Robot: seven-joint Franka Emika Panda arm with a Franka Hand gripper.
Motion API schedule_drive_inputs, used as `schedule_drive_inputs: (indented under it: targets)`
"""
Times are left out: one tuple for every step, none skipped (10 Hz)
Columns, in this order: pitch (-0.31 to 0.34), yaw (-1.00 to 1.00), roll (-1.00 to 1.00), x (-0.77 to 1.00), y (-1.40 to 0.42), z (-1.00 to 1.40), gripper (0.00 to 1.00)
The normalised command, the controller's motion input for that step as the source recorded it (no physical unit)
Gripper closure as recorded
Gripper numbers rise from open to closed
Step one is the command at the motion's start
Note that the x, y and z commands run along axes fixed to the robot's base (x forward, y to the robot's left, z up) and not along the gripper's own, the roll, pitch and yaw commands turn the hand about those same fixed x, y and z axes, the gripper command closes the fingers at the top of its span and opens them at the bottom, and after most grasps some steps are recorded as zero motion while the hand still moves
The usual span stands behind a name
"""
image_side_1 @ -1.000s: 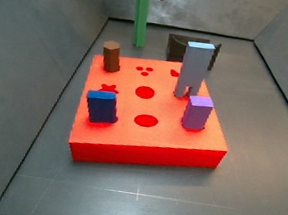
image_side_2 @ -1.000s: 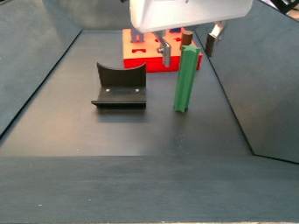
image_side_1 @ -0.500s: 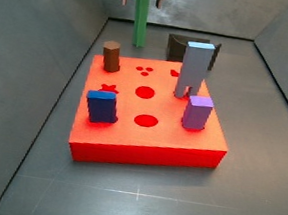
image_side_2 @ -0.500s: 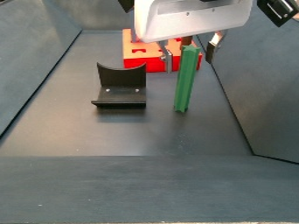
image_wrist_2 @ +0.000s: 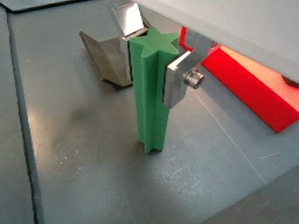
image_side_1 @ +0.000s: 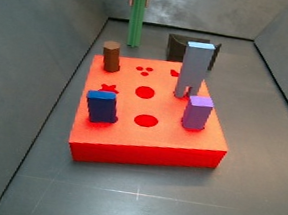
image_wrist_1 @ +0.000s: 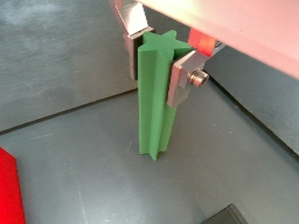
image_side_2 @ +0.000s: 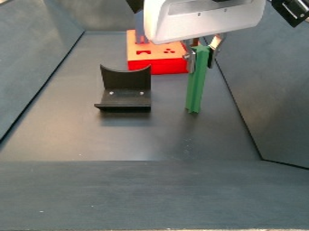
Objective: Pick up the star object. Move up. Move to above the board. Insert the star object.
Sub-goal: Pick up the star object.
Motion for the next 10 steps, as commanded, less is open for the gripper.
schedule_drive_inputs:
  targets:
    - [0.0, 0.0, 0.0, 0.0, 0.0, 0.0, 1.0]
    - [0.0, 0.0, 0.0, 0.0, 0.0, 0.0, 1.0]
    - [0.0, 0.0, 0.0, 0.0, 0.0, 0.0, 1.0]
    - [0.0, 0.0, 0.0, 0.0, 0.0, 0.0, 1.0]
    - [0.0, 0.0, 0.0, 0.0, 0.0, 0.0, 1.0]
    - [0.0, 0.0, 0.0, 0.0, 0.0, 0.0, 1.0]
    - [0.0, 0.0, 0.0, 0.0, 0.0, 0.0, 1.0]
    - [0.0, 0.0, 0.0, 0.0, 0.0, 0.0, 1.0]
    - [0.0, 0.0, 0.0, 0.0, 0.0, 0.0, 1.0]
    - [0.0, 0.0, 0.0, 0.0, 0.0, 0.0, 1.0]
